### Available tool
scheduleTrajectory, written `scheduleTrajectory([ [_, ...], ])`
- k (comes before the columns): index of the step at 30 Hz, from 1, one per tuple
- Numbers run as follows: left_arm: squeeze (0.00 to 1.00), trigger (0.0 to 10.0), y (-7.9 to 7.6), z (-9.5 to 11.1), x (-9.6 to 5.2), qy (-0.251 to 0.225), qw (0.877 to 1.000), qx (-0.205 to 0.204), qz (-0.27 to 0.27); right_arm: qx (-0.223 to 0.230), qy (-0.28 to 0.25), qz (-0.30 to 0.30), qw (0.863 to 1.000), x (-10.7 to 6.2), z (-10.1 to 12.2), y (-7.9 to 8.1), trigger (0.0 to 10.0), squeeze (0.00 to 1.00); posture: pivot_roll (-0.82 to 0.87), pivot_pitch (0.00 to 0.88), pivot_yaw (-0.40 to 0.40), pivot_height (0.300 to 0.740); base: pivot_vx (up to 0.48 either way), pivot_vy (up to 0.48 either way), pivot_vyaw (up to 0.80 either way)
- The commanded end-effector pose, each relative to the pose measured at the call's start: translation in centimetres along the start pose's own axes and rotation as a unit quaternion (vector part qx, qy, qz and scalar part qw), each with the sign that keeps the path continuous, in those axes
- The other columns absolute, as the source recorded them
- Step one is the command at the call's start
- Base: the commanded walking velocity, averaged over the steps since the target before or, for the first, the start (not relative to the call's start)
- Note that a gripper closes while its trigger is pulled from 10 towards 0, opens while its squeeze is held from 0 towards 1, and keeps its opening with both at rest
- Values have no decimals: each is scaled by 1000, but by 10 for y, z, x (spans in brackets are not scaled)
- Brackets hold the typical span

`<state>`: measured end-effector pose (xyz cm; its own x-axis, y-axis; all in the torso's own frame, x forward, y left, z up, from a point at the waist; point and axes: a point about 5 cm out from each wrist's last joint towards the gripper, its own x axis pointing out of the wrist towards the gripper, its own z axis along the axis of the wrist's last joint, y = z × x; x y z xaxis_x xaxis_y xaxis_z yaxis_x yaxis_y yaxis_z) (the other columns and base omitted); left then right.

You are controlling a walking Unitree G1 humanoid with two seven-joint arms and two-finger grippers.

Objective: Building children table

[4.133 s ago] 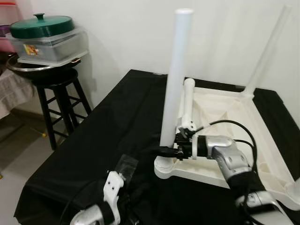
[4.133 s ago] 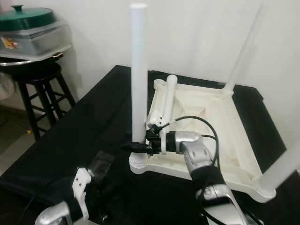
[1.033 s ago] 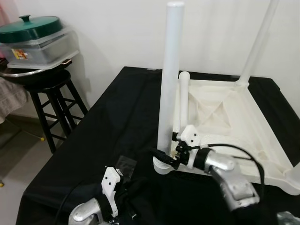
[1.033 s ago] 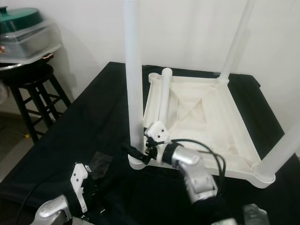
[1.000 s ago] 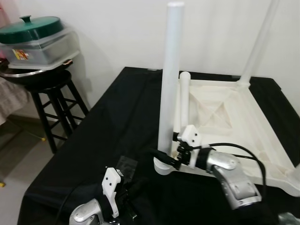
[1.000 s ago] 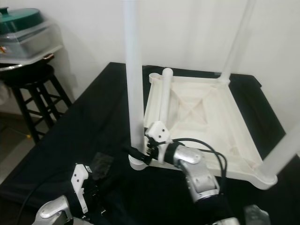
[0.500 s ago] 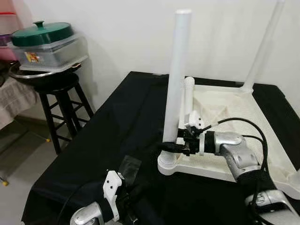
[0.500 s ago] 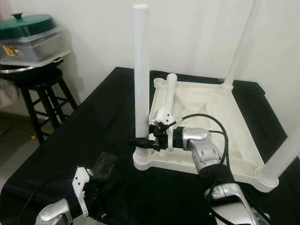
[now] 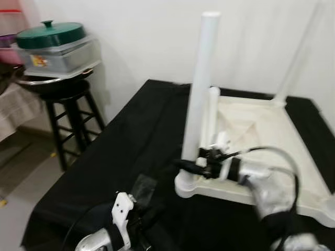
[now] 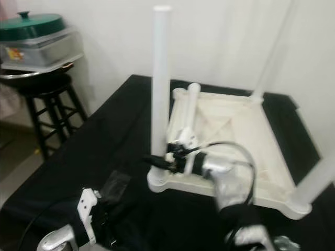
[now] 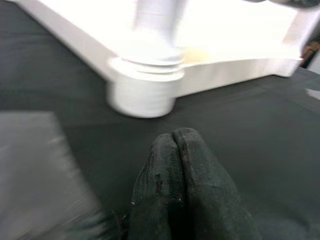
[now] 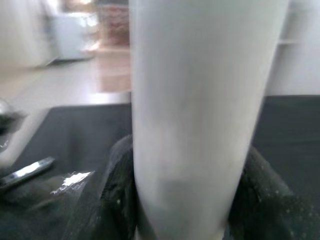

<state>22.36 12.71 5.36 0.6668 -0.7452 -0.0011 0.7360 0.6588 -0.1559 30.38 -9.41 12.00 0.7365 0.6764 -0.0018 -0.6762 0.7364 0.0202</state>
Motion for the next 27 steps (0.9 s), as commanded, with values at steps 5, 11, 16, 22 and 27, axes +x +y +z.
scheduleTrajectory([
  [5, 0, 10000, 3, 3, -1, 6, 1000, 4, -10, 40, 129, -76, 988, -3, -63, 59, 0, 0, -24, 0, 29, 740, 0, 0, 0],
  [11, 0, 10000, 6, 3, -1, 11, 1000, 6, -16, -5, 118, -134, 984, -1, -47, 23, 0, 0, -22, 0, 25, 740, 0, 0, 0],
  [16, 0, 10000, 6, 4, 0, 8, 1000, 12, -5, -4, 144, -134, 980, -2, -52, 25, 10000, 0, 1, 0, 8, 740, 0, 0, 0],
  [22, 0, 10000, 5, 4, 2, 7, 1000, 13, -3, -7, 115, -37, 993, 0, -27, 19, 10000, 1000, -2, 0, 10, 740, 0, 0, 0],
  [27, 0, 10000, 4, 4, 5, 6, 1000, 11, -5, -76, 81, 93, 989, -6, 5, -3, 10000, 945, -2, 0, 5, 740, 0, 0, 0],
])
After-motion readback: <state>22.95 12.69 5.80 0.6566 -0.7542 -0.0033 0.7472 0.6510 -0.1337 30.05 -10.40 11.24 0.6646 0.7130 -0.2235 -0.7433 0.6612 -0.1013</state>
